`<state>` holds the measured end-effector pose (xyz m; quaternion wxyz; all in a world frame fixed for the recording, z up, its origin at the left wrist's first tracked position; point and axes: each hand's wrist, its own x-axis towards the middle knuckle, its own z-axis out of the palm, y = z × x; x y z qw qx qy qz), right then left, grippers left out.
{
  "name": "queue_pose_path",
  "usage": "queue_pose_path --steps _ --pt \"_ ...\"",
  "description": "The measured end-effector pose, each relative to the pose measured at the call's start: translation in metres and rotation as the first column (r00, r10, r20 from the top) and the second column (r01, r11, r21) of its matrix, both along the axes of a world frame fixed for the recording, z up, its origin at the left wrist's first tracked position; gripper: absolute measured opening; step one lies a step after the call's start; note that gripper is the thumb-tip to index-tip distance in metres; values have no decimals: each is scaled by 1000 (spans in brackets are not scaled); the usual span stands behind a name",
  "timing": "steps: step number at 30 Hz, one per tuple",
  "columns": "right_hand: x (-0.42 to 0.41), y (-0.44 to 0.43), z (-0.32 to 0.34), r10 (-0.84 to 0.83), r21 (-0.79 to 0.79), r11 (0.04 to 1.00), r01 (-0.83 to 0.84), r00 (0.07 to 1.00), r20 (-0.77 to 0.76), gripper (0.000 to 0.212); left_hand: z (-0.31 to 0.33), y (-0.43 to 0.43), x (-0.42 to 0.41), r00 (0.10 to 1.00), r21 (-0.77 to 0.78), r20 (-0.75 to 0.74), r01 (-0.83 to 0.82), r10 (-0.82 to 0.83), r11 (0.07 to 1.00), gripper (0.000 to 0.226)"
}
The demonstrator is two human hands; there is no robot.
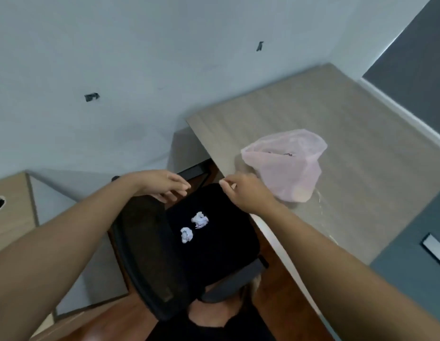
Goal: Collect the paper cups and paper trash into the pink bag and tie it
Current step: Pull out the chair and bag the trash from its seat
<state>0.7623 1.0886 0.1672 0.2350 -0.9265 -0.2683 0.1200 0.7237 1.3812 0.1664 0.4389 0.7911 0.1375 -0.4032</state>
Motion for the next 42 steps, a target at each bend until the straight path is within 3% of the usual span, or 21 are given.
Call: queue_pose_path --steps 2,5,8,11,13,16,19,23,26,31,34,38,40,42 --pt "49 -18 24 -24 88 996 15 995 94 34 5 -30 22 977 -54 55 -202 205 978 29" --pt "120 -42 50 -58 187 982 16 974 221 30 7 -81 56 873 -241 -25 -478 487 844 32" --pt "178 -61 56 -142 109 987 119 962 233 43 1 -137 95 767 -324 -154 -634 623 702 28" --pt "206 -80 47 -162 -5 986 167 962 218 39 -16 -192 133 674 -249 -189 -736 714 629 23" --pt "211 -90 38 -164 -69 981 181 966 201 31 -26 -226 151 620 -193 -213 -784 755 590 38" --pt "217 -102 20 -209 -268 934 236 970 124 50 -35 -267 172 574 -92 -254 -816 778 571 67" --pt "226 -114 1 -300 -455 849 267 954 -1 68 -50 -293 191 620 19 -246 -766 745 643 74" --pt "235 -131 -21 -377 -323 890 323 919 -120 34 -90 -299 206 649 75 -136 -747 749 661 43" --pt "229 -137 -29 -417 -228 897 379 897 -149 19 -92 -295 196 557 -53 -91 -830 825 555 32" --pt "207 -126 -5 -440 -40 889 457 825 -354 44 -88 -264 162 420 -132 -122 -905 899 405 37" --pt "188 -110 12 -404 30 878 478 772 -490 53 -81 -250 149 380 -130 -161 -923 911 362 25" --pt "166 -88 37 -335 75 881 468 727 -600 44 -77 -248 136 471 -97 -358 -878 807 469 96" --pt "155 -79 50 -319 98 872 479 710 -627 42 -78 -249 124 527 -106 -426 -836 736 538 95" --pt "144 -72 59 -304 134 838 529 657 -690 41 -91 -244 109 514 -74 -450 -836 730 544 98"
